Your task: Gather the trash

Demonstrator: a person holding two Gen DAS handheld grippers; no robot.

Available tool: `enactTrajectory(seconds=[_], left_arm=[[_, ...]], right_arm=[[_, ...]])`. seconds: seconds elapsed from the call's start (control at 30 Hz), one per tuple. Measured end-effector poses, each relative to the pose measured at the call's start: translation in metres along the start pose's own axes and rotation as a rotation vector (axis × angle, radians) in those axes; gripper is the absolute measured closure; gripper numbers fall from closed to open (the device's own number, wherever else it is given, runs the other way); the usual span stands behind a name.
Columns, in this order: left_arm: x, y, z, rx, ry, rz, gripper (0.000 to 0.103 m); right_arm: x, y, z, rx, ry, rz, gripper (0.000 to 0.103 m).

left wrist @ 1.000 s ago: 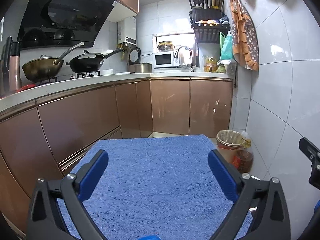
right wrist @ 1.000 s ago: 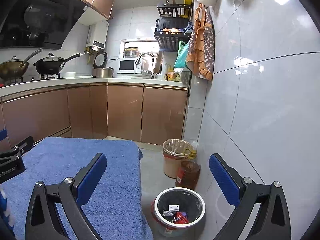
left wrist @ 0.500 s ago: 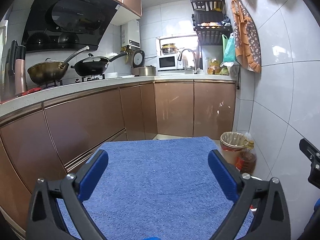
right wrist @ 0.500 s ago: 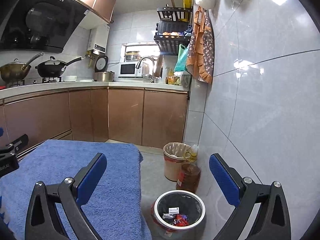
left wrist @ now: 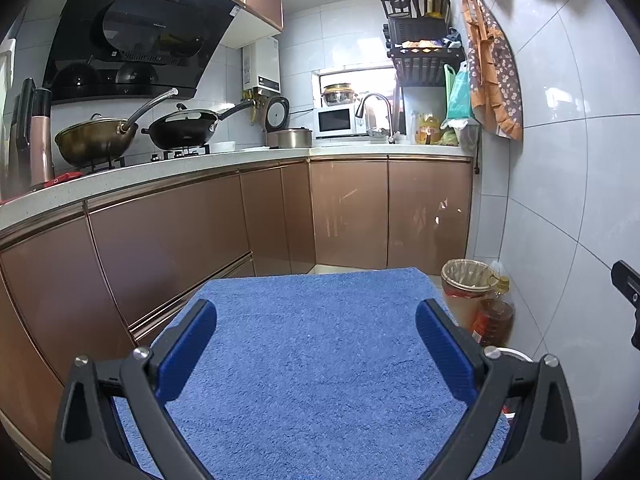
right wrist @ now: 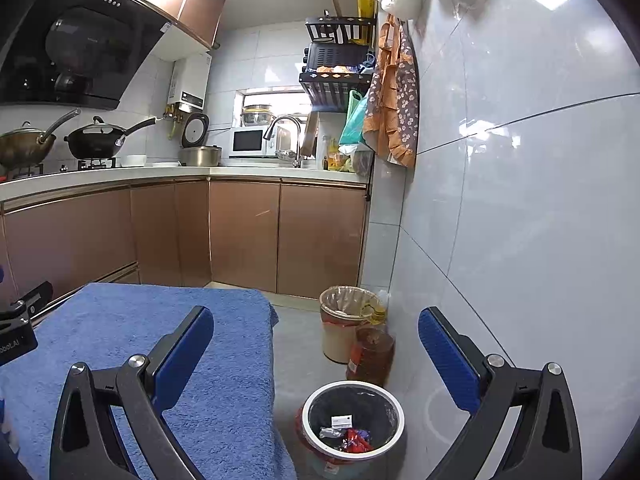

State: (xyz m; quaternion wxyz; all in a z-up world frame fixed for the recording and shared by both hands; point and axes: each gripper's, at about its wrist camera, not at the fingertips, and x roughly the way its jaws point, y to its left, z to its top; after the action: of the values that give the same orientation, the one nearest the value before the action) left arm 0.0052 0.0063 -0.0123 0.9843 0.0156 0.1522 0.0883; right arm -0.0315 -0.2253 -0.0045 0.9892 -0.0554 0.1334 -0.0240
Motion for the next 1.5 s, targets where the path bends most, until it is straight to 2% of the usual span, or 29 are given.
enactTrajectory(seconds=[0.77, 1.5], left_arm=[[-0.0098, 0.0013, -0.0012, -0.007, -0.013, -0.003, 0.003], [-0.0058, 0.0047, -0.0051, -0.015, 0.02, -0.009, 0.003]], right_arm=[[-0.0019, -0.0002, 0.0001, -0.02, -0.01, 0.0, 0.0], [-0.0033, 0.0029, -0.0008, -0.057, -0.018, -0.017, 0.0]])
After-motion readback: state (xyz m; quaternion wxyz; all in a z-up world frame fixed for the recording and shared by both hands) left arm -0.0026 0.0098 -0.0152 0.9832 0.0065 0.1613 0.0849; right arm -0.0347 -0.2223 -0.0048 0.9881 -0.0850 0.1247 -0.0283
